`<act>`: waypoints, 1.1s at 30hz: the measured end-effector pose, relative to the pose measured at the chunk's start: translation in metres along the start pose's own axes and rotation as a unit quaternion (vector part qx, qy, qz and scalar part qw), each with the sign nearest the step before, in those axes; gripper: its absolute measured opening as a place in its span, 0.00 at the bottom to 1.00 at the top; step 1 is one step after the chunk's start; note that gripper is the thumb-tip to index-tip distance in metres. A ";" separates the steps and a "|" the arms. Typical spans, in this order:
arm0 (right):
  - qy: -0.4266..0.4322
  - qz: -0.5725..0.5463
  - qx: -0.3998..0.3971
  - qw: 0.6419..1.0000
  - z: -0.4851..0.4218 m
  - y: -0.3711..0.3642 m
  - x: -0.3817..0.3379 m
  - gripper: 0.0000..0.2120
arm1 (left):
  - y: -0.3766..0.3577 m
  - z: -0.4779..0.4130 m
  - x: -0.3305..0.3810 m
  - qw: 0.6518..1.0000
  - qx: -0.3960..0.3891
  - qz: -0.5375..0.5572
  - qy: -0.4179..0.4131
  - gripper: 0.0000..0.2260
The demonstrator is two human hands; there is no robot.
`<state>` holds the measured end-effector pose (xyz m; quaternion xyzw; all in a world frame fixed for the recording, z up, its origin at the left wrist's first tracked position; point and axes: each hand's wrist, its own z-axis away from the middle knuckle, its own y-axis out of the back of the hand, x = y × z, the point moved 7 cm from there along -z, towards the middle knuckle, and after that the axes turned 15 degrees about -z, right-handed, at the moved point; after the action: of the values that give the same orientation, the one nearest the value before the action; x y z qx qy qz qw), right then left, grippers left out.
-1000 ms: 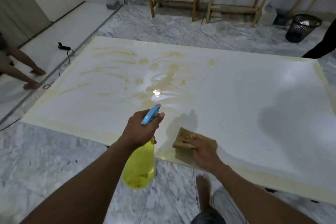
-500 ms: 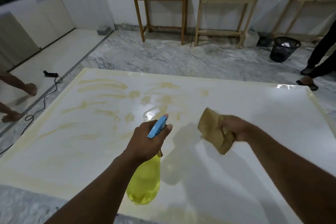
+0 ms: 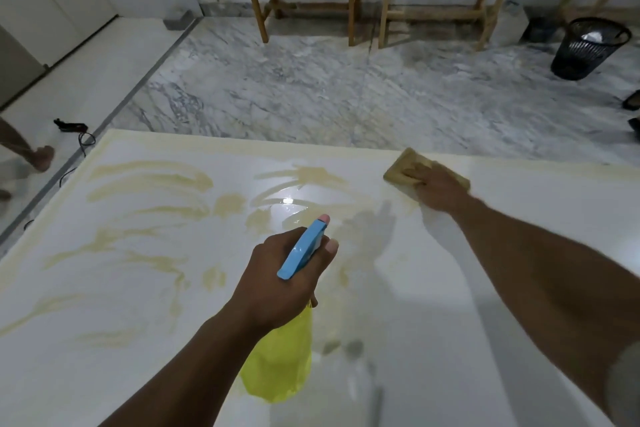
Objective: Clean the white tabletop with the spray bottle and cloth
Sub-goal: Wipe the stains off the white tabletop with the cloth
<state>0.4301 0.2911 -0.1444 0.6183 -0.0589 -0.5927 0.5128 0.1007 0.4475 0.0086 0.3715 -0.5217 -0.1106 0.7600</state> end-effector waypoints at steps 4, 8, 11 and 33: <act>0.029 0.001 0.052 0.998 0.032 -0.046 0.006 0.27 | -0.002 0.001 -0.019 1.000 -0.011 -0.001 0.020 0.19; 0.071 -0.021 0.051 0.996 0.095 -0.070 -0.012 0.29 | 0.005 0.023 -0.022 1.000 -0.011 -0.014 0.021 0.23; 0.085 -0.021 0.041 0.995 0.150 -0.102 -0.025 0.30 | 0.013 0.050 -0.020 1.000 -0.005 -0.014 0.005 0.17; -0.191 -0.441 -0.084 0.873 0.459 -0.185 -0.112 0.14 | 0.080 0.289 -0.073 1.000 0.026 -0.008 0.006 0.04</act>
<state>-0.0655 0.1946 -0.0949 0.4090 0.1728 -0.8667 0.2272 -0.2013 0.4144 0.0630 0.3954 -0.5173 -0.1011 0.7522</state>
